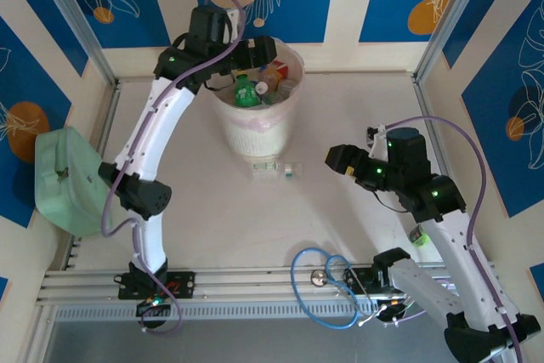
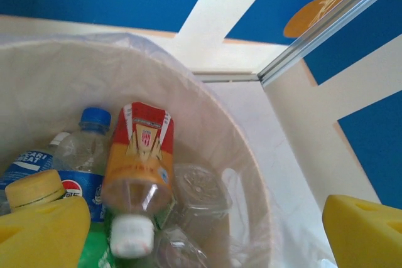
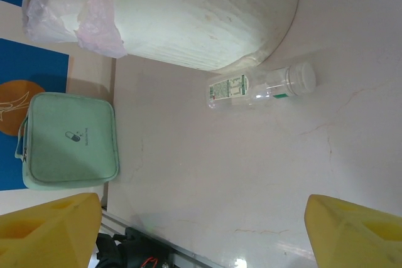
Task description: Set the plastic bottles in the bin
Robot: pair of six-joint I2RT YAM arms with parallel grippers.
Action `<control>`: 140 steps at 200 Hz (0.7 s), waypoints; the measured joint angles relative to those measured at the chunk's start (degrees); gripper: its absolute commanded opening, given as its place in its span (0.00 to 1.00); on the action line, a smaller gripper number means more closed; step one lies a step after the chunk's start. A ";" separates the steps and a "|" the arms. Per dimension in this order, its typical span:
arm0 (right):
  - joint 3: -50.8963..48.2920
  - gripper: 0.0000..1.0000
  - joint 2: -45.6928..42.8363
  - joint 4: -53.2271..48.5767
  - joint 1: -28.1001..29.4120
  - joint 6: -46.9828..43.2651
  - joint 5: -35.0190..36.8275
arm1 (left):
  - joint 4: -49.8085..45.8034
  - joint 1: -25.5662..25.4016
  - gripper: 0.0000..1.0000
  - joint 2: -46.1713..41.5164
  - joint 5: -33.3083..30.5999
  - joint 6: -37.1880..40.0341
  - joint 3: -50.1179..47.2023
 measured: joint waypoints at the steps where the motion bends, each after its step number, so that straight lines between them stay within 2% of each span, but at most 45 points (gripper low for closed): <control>1: -0.04 0.85 0.02 0.09 -0.02 -0.04 -0.07 | -0.02 0.00 0.92 -0.20 -0.04 0.02 -0.07; 34: -3.15 0.85 1.79 2.84 -0.83 -0.31 -1.86 | 0.46 0.00 0.87 -11.80 -0.39 1.22 -8.61; 88: -13.05 0.84 8.31 11.63 -1.25 -0.70 -6.51 | 5.40 -0.04 0.84 -39.23 -2.05 0.44 -46.23; 115: -16.17 0.84 12.02 16.26 -1.31 -0.48 -8.11 | 5.70 -0.11 0.82 -48.02 -2.73 -1.84 -62.51; 140: -17.16 0.83 17.44 21.27 -1.75 0.02 -9.79 | 5.81 -0.15 0.81 -53.11 -2.95 -4.74 -73.29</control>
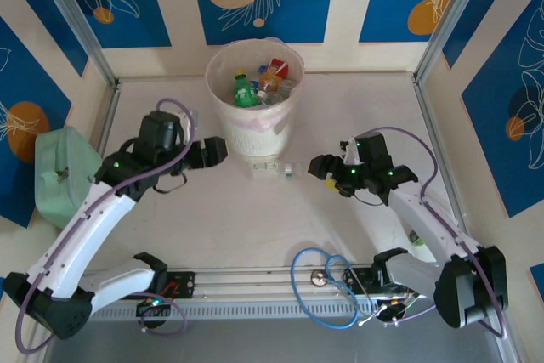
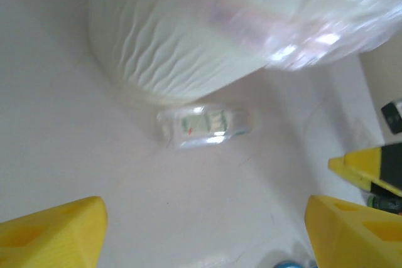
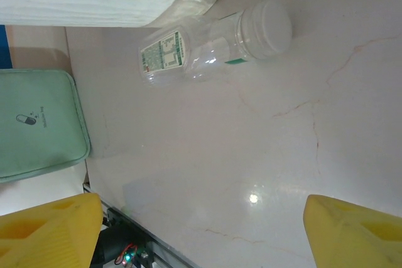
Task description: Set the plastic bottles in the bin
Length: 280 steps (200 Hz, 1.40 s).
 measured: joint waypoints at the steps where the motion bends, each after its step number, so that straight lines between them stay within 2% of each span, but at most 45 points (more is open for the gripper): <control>1: 0.00 0.83 0.15 0.13 0.00 0.02 -0.02 | 0.07 0.00 0.81 -0.24 0.00 -0.22 -0.52; 26: 0.00 0.85 6.05 3.52 0.07 0.55 -0.13 | 1.42 0.00 0.78 -2.54 0.33 -3.80 -7.93; 58: 2.75 0.84 12.79 4.11 0.31 -0.72 0.28 | 3.69 0.00 0.75 -2.10 1.36 -7.06 -12.33; 67: 4.28 0.77 14.91 4.61 0.28 -1.62 0.26 | 4.04 0.00 0.75 -2.08 1.40 -7.65 -12.66; 83: 7.10 0.57 18.88 6.12 0.11 -2.58 0.24 | 4.44 0.00 0.75 -2.36 1.33 -8.04 -12.66; 90: 8.41 0.53 20.87 6.71 0.00 -3.08 0.20 | 4.39 0.00 0.75 -2.71 1.29 -8.24 -12.66; 119: 12.92 0.45 29.88 9.16 -0.72 -4.02 -0.07 | 3.85 0.00 0.75 -5.57 0.35 -8.24 -12.66; 167: 20.39 0.43 41.29 9.46 -0.72 -3.96 -0.20 | 1.77 0.00 0.75 -8.13 -0.61 -8.26 -12.66; 225: 23.74 0.35 45.07 8.72 -0.22 -5.07 -0.28 | 1.29 0.00 0.75 -8.17 -1.11 -8.22 -12.66; 280: 14.05 0.33 38.66 8.79 1.86 -6.34 -1.40 | 1.33 0.00 0.75 -7.74 -1.51 -8.20 -12.66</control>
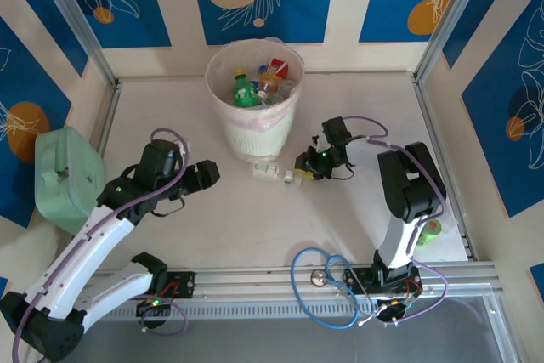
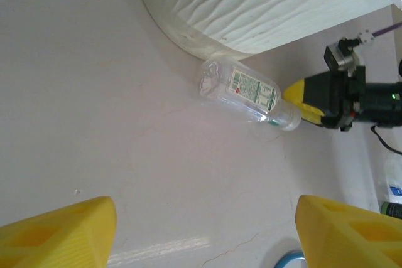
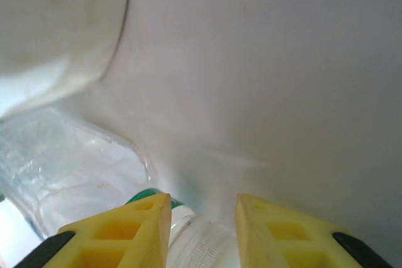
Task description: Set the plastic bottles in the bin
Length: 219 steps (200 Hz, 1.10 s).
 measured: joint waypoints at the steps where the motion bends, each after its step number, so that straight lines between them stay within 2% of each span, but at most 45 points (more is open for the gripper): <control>1: -0.22 0.33 -0.31 0.00 0.09 -0.04 -0.04 | 0.00 0.00 0.75 0.02 0.00 0.00 0.00; 36: -2.82 0.34 -7.74 -1.44 2.82 -1.79 -0.13 | -0.04 0.00 0.75 0.39 0.00 0.04 0.00; 52: -3.08 0.39 -10.43 -2.62 4.61 -2.82 -0.31 | -0.04 0.00 0.75 0.39 -0.02 0.24 0.00; 66: -3.06 0.47 -12.04 -3.93 6.45 -4.00 0.11 | -0.11 0.07 0.75 0.39 -0.04 0.52 0.00; 86: -3.10 0.70 -13.27 -6.08 8.46 -5.40 2.60 | -0.17 0.11 0.75 0.44 -0.20 0.68 0.00; 106: -3.34 0.79 -14.21 -6.64 7.89 -6.12 4.35 | -0.20 0.33 0.75 0.46 -0.24 0.85 0.00; 139: -2.56 0.82 -12.39 -6.01 4.68 -8.24 4.85 | -0.31 0.44 0.75 0.63 -0.24 1.05 0.02; 183: 3.80 0.82 -3.74 -5.79 6.29 -12.83 6.16 | -1.22 0.70 0.75 0.76 -0.26 1.05 0.07; 219: 6.49 0.81 -0.50 -5.31 7.45 -14.38 5.25 | -1.31 0.76 0.75 0.83 -0.26 1.07 0.07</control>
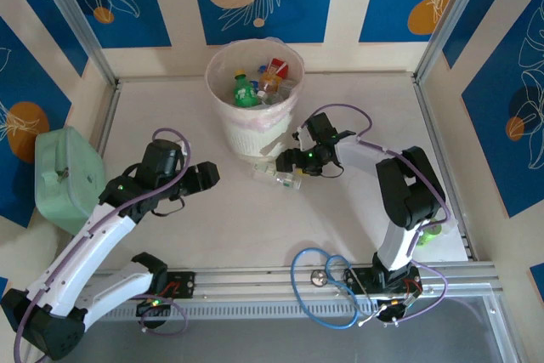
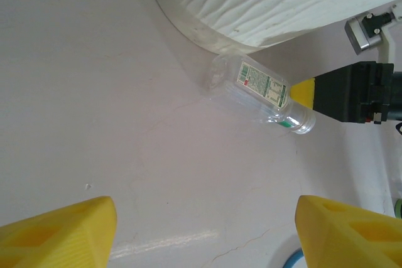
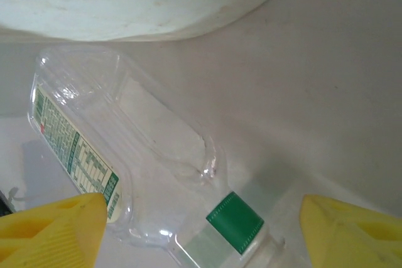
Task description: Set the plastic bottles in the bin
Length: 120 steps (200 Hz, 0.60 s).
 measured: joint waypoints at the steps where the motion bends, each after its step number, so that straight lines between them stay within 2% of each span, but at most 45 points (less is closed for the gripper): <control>1: 0.00 0.80 0.04 0.00 0.04 -0.09 -0.07 | 0.00 0.00 0.75 0.00 0.02 0.00 0.00; 70: -4.17 0.82 -2.99 -0.52 4.11 -0.98 0.02 | -0.15 0.55 0.75 0.68 0.04 0.00 0.04; 99: -5.51 0.79 -3.63 -1.66 5.66 -0.83 2.51 | -0.13 0.63 0.76 0.68 0.04 -0.04 0.04; 120: -5.49 0.72 -3.63 -2.67 6.88 -0.68 4.85 | 0.15 0.72 0.75 0.68 0.07 -0.09 -0.13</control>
